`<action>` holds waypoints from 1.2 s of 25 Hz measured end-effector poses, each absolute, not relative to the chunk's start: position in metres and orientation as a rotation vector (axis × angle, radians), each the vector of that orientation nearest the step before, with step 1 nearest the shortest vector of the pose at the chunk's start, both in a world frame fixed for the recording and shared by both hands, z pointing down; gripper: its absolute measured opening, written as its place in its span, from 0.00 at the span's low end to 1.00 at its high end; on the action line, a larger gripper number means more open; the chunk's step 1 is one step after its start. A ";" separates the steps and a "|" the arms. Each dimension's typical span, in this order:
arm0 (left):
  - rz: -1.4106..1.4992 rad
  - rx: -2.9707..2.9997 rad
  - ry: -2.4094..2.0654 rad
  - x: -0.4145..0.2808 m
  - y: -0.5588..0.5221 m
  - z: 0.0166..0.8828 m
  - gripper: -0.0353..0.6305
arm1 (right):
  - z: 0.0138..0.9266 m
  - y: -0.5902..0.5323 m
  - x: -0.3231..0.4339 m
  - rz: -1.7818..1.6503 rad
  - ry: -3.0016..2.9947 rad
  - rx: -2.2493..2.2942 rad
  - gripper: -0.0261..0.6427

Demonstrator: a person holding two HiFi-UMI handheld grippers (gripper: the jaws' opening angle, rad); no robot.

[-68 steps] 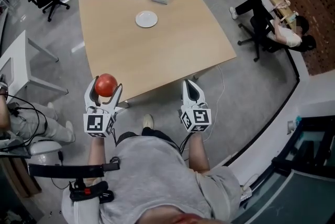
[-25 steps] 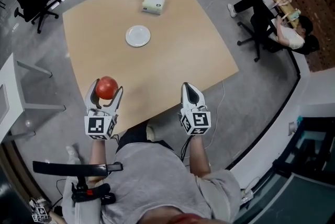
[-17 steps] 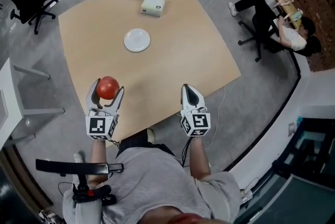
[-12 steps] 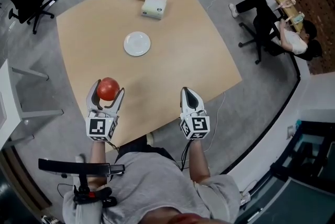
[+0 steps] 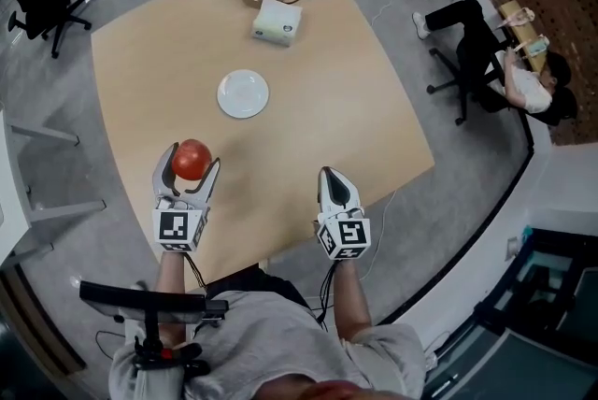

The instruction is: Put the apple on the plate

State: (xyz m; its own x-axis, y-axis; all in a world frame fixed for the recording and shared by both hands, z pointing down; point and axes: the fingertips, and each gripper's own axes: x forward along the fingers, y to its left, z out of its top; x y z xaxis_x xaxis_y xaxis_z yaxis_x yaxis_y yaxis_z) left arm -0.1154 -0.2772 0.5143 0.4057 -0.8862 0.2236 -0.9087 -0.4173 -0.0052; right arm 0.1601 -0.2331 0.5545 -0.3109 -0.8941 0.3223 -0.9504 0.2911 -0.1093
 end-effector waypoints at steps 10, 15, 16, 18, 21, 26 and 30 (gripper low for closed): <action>0.330 2.543 -1.581 -0.099 -0.290 0.510 0.65 | 0.546 -0.228 0.154 0.477 -2.345 1.666 0.05; 0.327 2.574 -1.576 -0.092 -0.327 0.545 0.65 | 0.579 -0.246 0.148 0.492 -2.321 1.647 0.05; 0.312 2.583 -1.570 -0.090 -0.332 0.552 0.65 | 0.584 -0.247 0.149 0.495 -2.315 1.647 0.05; 0.296 2.593 -1.556 -0.085 -0.338 0.561 0.65 | 0.588 -0.249 0.153 0.498 -2.303 1.653 0.05; 0.297 2.598 -1.535 -0.079 -0.343 0.573 0.65 | 0.589 -0.249 0.160 0.501 -2.283 1.671 0.05; 0.308 2.607 -1.512 -0.072 -0.358 0.592 0.65 | 0.591 -0.246 0.176 0.508 -2.240 1.711 0.05; 0.327 2.624 -1.496 -0.068 -0.369 0.604 0.65 | 0.592 -0.244 0.186 0.525 -2.207 1.747 0.05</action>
State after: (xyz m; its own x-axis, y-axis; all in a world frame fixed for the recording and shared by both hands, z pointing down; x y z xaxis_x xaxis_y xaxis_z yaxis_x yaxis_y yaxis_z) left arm -0.0675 -0.3689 0.6035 0.4930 -0.8374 0.2361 -0.8596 -0.5107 -0.0164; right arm 0.1865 -0.2436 0.5921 -0.2315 -0.8721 0.4310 -0.9728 0.2039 -0.1100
